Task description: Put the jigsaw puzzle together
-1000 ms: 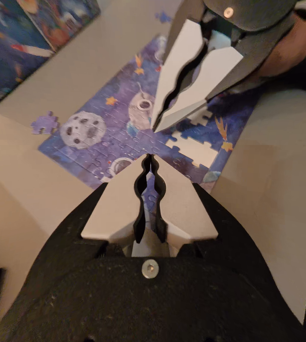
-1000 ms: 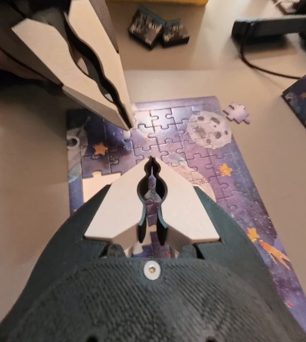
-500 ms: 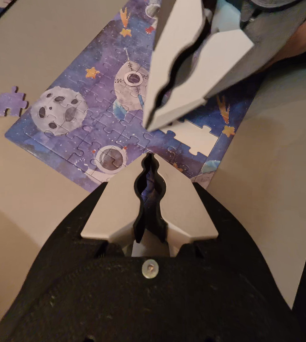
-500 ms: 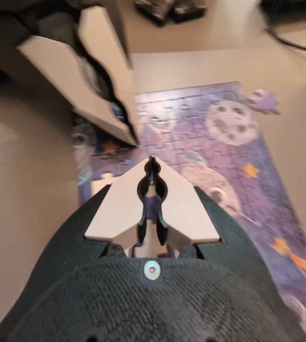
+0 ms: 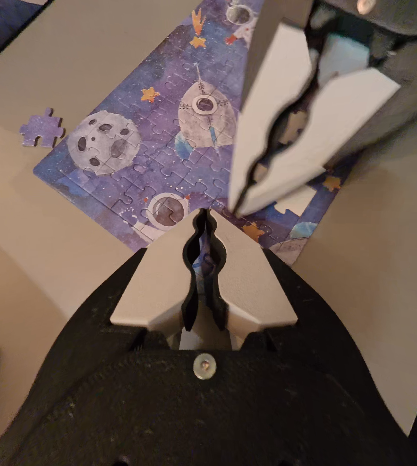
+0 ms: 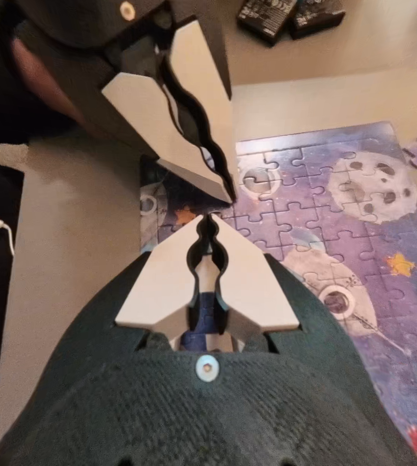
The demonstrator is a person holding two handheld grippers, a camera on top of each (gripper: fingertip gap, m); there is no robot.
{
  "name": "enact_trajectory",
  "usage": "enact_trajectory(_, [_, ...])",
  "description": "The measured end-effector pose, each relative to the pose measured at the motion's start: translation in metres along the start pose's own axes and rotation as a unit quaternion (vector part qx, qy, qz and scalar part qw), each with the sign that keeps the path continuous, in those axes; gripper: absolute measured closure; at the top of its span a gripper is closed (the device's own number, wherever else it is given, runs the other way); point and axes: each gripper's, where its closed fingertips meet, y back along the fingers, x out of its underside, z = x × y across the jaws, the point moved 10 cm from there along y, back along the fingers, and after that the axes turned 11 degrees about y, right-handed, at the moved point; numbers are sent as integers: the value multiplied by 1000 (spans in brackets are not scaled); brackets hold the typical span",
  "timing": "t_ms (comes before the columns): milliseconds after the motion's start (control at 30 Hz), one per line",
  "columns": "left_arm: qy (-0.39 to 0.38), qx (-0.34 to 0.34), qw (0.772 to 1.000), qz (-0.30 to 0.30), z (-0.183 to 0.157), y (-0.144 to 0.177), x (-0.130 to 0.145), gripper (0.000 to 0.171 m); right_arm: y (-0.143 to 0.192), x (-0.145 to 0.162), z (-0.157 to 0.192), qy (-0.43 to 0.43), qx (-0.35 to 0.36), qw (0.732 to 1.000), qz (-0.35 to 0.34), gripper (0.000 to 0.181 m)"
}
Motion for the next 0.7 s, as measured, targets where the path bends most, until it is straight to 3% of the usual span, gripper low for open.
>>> enact_trajectory(133, [23,-18,1000,-5,7,2,0,171,6,3,-14,9,127,991,50,181])
enact_trajectory(200, [29,-20,999,-5,9,2,0,171,-2,-1,0,-12,7,1000,2,181])
enact_trajectory(233, [29,-20,999,-5,9,2,0,171,-3,-2,0,-32,-13,999,0,181])
enact_trajectory(333, [25,-24,999,-5,8,2,0,171,4,2,-12,1,116,992,46,181])
enact_trajectory(367, [23,-26,999,-5,8,2,0,171,2,1,-8,7,85,996,31,181])
enact_trajectory(433, [23,-26,999,-5,8,2,0,171,-6,-3,5,-32,-46,998,-6,181])
enact_trajectory(467, [25,-25,999,-5,8,2,0,171,-5,-3,0,-44,-21,999,2,181])
enact_trajectory(533, [25,-24,999,-5,8,2,0,171,5,3,-13,-2,104,994,43,181])
enact_trajectory(567, [24,-25,999,-5,8,2,0,171,6,4,-12,15,103,994,42,181])
enact_trajectory(633, [21,-27,999,-5,8,2,0,171,3,4,3,-11,-42,999,-5,181])
enact_trajectory(667, [22,-26,999,-5,8,2,0,171,4,5,0,-26,-43,999,-2,181])
enact_trajectory(700, [23,-25,999,-5,8,2,0,171,9,7,-7,-17,23,999,16,181])
